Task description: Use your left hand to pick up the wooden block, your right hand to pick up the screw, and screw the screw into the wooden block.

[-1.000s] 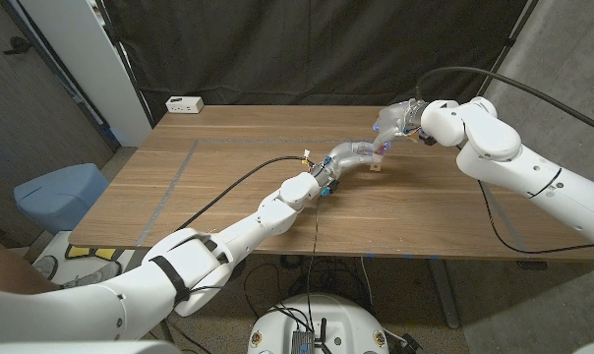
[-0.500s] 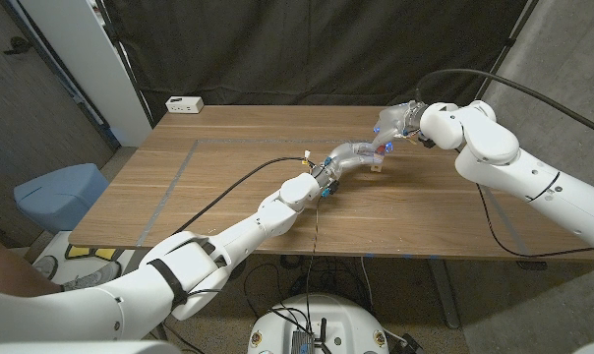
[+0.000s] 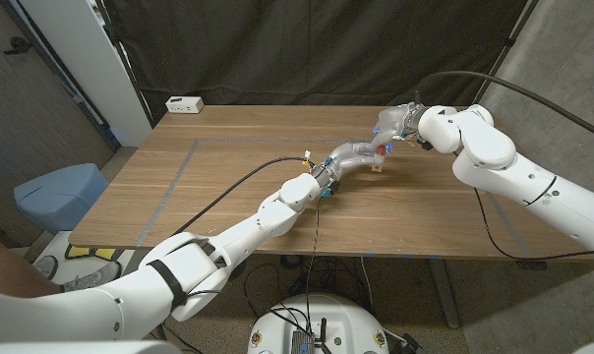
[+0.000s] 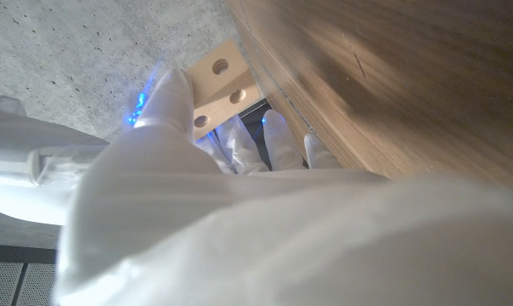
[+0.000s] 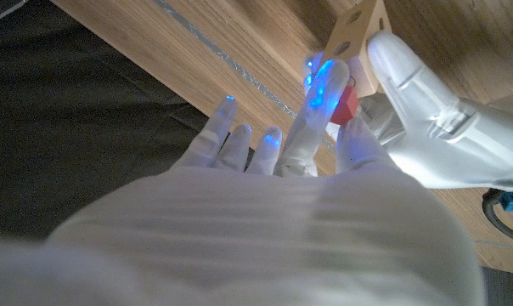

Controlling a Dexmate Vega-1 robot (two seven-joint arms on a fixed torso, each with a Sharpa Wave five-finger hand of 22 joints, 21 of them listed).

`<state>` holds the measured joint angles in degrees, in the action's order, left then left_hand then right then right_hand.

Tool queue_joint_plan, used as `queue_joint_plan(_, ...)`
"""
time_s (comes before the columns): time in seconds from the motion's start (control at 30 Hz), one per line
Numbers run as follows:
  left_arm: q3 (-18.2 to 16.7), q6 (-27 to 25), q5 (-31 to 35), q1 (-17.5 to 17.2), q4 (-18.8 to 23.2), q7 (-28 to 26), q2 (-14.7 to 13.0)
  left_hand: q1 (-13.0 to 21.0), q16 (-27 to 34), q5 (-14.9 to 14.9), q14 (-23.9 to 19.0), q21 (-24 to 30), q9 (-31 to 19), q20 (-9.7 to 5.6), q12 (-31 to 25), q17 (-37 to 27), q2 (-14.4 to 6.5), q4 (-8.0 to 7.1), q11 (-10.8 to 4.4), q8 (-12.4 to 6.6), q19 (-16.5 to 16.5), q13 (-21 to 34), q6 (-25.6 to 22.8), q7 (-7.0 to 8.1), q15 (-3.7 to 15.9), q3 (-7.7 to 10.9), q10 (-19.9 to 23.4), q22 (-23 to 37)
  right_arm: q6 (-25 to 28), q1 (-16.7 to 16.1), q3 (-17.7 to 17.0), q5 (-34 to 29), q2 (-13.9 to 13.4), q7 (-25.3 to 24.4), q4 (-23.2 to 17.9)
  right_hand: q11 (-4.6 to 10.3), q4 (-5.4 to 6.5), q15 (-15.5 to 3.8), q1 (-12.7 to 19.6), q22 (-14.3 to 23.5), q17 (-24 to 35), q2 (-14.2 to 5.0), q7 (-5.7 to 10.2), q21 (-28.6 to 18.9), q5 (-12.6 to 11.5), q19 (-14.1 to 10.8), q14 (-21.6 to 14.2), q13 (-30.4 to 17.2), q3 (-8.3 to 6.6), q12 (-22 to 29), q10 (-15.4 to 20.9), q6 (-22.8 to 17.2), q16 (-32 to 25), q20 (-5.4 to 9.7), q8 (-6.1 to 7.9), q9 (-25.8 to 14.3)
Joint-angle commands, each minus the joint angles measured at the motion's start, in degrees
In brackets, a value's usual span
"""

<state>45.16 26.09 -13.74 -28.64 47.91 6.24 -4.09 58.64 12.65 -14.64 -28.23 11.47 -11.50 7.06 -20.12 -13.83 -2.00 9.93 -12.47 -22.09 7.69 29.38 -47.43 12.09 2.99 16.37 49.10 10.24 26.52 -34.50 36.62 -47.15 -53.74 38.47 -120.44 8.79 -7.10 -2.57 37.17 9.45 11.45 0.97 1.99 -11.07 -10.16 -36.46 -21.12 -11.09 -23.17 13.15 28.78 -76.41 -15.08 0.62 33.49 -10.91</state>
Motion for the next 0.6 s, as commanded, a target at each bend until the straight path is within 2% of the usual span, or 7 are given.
queue_joint_plan(0.03, -0.1, 0.1, -0.1, -0.1, 0.1, -0.1, -0.1, -0.8, -0.1, -0.4, -0.5, 0.3, -0.7, 0.39, -0.5, -0.1, -3.8, -1.51, -0.13, -0.45, 0.3, 5.8, -3.8, -2.06, 4.88, 1.79, 0.8, 0.3, 0.5, -0.8, 0.1, -0.5, 0.6, -2.1, 0.3, 0.13, -0.21, -5.06, 0.1, 0.2, 0.0, -0.5, 0.17, -0.1, 0.0, -0.7, -1.0, 0.0, 0.0, 0.2, 1.1, -1.4, -0.2, 0.02, 0.36, 0.0)
queue_joint_plan(0.23, -0.2, 0.4, -0.2, 0.1, -0.7, 0.0, 0.1, -1.0, -0.2, -0.5, -0.6, 0.3, -0.7, 0.31, -0.4, -0.1, -3.8, -1.51, -0.12, -0.49, 0.3, 5.7, -3.9, -2.11, 4.9, 1.86, 0.7, 0.3, 1.5, -1.4, 0.0, -1.2, 0.8, -3.4, 0.1, 0.49, -0.12, -5.45, -0.4, 0.2, -0.1, -0.8, 0.07, 0.0, 0.0, -0.8, -1.7, 0.1, 0.24, 0.5, 2.7, -2.6, -0.4, 0.15, 0.43, 0.3)
queue_joint_plan(0.47, -0.2, 0.9, -0.3, 0.6, -1.6, 0.2, 0.4, -1.0, -0.2, -0.5, -0.6, 0.3, -0.7, 0.3, -0.4, 0.0, -3.6, -1.48, -0.13, -0.45, 0.3, 5.7, -3.9, -2.06, 4.95, 1.92, 0.7, 0.3, 3.7, -2.7, -1.1, -1.4, 1.0, -5.4, -0.8, 0.06, 0.7, -5.13, -3.1, 0.2, -0.1, 0.32, -0.16, 0.0, 0.1, -0.9, -2.1, 0.1, 1.63, 0.1, 3.3, -2.0, -0.2, 0.11, -0.34, 0.5)
queue_joint_plan(0.6, -0.3, 1.0, -0.3, 0.7, -1.9, 0.3, 0.5, -1.1, -0.2, -0.6, -0.7, 0.3, -0.7, 0.3, -0.4, 0.0, -3.6, -1.47, -0.13, -0.44, 0.3, 5.7, -3.8, -2.06, 5.0, 1.96, 0.7, 0.3, 5.3, -3.4, -2.1, -0.7, 0.9, -5.9, -1.8, -0.33, 0.65, -4.73, -3.6, 0.2, -0.2, 0.79, -0.35, 0.0, 0.1, -1.1, -2.5, 0.1, 1.91, 0.0, 3.7, -1.6, -0.2, 0.14, -0.68, 0.5)
